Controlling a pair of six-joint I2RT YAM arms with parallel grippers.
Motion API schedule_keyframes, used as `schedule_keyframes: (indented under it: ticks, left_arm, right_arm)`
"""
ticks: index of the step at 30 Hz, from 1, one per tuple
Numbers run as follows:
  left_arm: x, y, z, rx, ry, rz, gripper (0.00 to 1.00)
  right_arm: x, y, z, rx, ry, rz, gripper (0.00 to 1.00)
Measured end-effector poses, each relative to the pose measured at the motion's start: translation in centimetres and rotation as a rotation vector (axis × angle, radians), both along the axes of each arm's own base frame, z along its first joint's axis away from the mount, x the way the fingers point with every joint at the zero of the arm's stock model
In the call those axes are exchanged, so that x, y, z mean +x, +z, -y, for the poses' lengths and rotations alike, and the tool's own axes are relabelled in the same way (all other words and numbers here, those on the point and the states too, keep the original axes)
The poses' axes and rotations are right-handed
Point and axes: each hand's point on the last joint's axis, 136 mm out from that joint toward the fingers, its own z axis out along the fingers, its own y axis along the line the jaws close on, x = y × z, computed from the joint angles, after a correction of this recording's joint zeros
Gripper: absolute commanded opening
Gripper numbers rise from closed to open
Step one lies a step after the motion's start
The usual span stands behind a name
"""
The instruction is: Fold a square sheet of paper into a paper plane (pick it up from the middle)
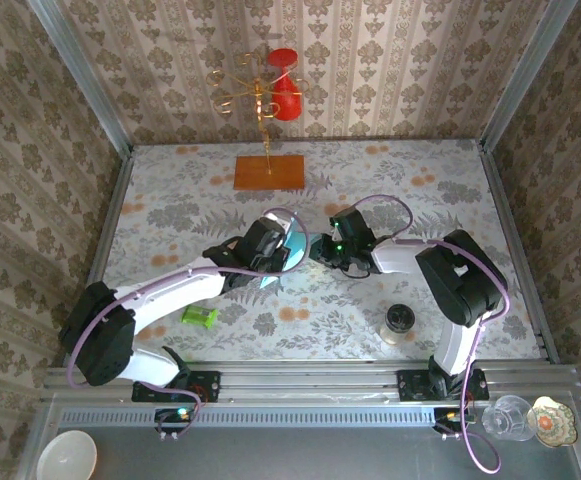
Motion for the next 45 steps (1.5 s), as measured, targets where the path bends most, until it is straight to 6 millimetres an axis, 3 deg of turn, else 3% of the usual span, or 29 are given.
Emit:
schedule_keyframes:
  ticks: [16, 21, 29, 33, 39, 45]
  left_arm:
    - [-2.4, -4.1, 3.5, 0.054, -0.137, -0.069, 0.07]
    - [-2.3, -3.5, 4.1, 0.023, -0.149, -0.061, 0.07]
    - [-2.4, -0.5, 5.2, -0.077, -0.180, -0.018, 0.06]
    - [-2.7, -1.9, 5.6, -0.074, -0.203, -0.061, 0.06]
    - [-3.2, -5.1, 5.9, -0.036, -0.224, -0.142, 0.05]
    - [-3.6, -5.3, 6.4, -0.052, -0.247, -0.158, 0.06]
  right_arm:
    - [-0.9, -1.5, -1.8, 0.025, 0.056, -0.027, 0.11]
    - [-0.7, -1.2, -2.1, 0.042, 0.063, -0.014, 0.11]
    - [0.0, -0.1, -2.9, 0.092, 0.070, 0.025, 0.11]
    - [0.3, 0.2, -3.2, 0.110, 0.066, 0.040, 0.10]
    - [0.0, -1.2, -2.7, 0.097, 0.055, 0.010, 0.10]
    - [-0.6, -1.7, -1.4, 0.093, 0.038, 0.007, 0.11]
